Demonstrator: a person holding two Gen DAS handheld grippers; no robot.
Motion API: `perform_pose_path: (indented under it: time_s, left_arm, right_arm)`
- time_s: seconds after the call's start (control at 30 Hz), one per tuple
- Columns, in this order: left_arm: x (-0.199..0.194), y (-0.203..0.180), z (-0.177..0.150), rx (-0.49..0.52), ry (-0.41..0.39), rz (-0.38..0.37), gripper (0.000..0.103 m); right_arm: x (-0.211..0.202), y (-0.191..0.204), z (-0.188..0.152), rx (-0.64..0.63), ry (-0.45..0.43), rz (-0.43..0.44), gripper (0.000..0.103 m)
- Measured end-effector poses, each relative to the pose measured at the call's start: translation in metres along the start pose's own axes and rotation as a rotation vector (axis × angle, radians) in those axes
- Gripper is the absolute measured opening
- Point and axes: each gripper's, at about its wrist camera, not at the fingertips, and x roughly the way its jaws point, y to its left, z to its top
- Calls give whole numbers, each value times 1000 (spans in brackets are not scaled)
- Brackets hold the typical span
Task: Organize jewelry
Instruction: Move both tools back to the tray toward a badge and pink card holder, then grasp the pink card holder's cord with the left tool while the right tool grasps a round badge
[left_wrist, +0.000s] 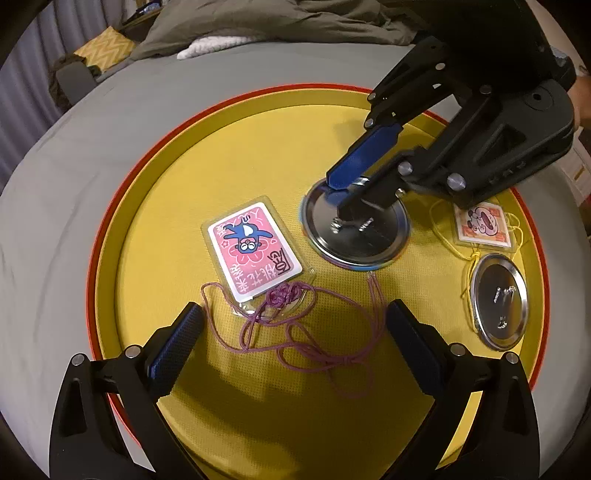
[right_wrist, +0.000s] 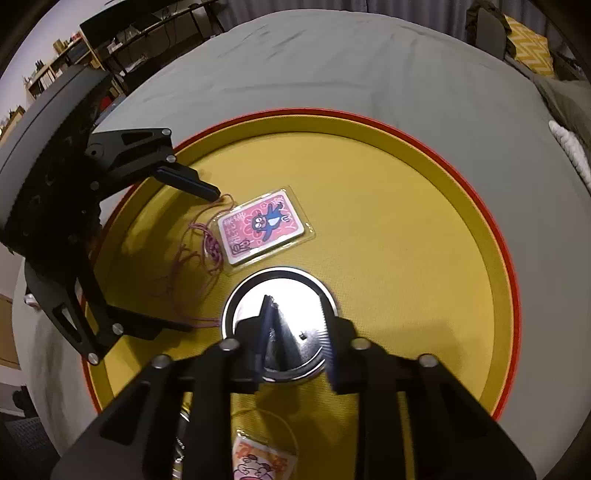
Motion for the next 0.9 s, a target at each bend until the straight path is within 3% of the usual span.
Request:
perform_pose_path:
  time_s: [0.1, 0.2, 0.27, 0.37, 0.53, 0.63, 0.9]
  left_arm:
    - [0, 5, 2, -18, 5, 4, 93]
    - [-6, 10, 0, -63, 5, 27, 77]
    - [-11, 19, -1, -103, 1, 49, 53]
    - [-16, 32, -3, -152, 8, 75, 28]
    - [-19, 36, -3, -159, 34, 73, 23]
    - [-21, 35, -6, -175, 39, 77, 5]
    - [-25, 31, -12, -197, 45, 72, 4]
  right_arm:
    - [1, 7, 0, -47, 8, -19, 12]
    - [3, 13, -2, -70, 14, -29, 8]
    - [4, 14, -2, -68, 13, -30, 6]
    - [4, 14, -3, -55, 8, -32, 5]
    - [1, 21, -5, -32, -10, -30, 4]
    - [-2, 15, -4, -16, -19, -30, 4]
    - [-9, 12, -10, 6, -24, -32, 1]
